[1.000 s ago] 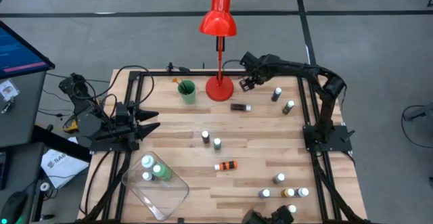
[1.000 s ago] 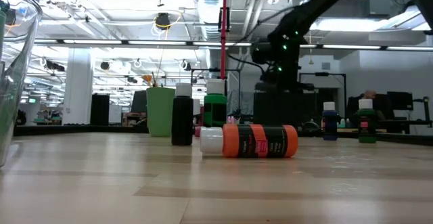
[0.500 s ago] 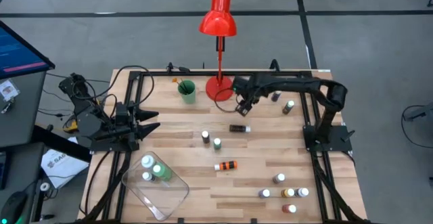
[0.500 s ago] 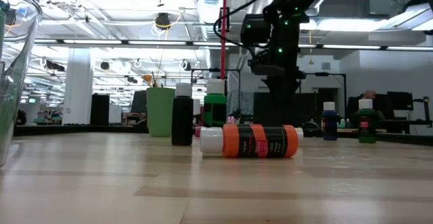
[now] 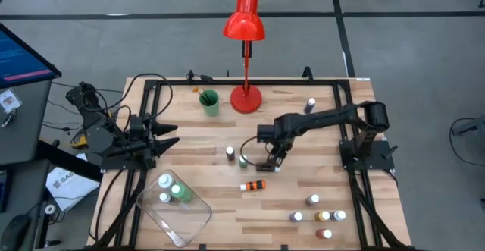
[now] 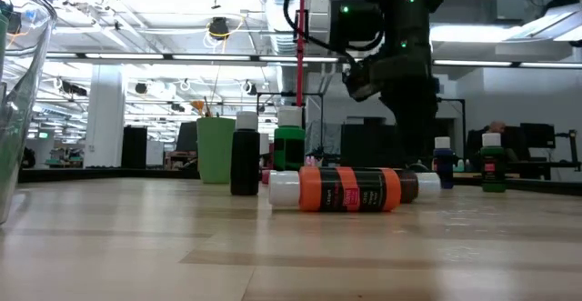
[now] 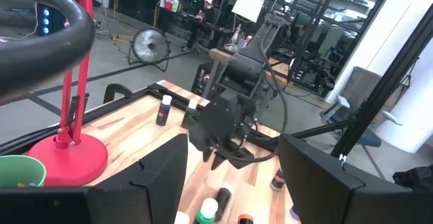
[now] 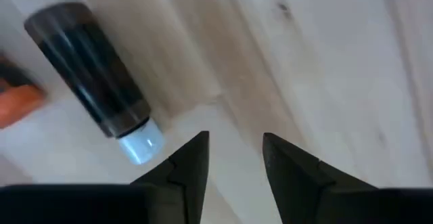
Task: Pick & Place Paint Supplies
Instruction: Move the brown coloring bottle to the center of the table
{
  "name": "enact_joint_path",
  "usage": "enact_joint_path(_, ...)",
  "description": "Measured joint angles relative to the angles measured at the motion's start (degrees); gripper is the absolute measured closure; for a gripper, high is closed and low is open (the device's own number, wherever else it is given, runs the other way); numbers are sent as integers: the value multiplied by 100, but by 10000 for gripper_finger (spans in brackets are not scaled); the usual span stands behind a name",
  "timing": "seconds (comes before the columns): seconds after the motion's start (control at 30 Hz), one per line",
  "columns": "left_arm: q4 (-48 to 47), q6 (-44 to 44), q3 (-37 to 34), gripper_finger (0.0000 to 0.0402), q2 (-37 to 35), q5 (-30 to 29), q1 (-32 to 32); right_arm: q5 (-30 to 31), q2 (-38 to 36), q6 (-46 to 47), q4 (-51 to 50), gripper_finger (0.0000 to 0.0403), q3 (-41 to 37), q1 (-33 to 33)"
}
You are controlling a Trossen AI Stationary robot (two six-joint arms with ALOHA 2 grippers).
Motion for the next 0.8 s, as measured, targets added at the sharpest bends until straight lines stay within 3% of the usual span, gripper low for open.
enact_joint_path(0.2,2,9,0,179,0,0,0,-104,0,215,251,284,0,512)
enact_joint_path(0.8,1,45,0,179,0,0,0,-48,0,390,16,280,55,352)
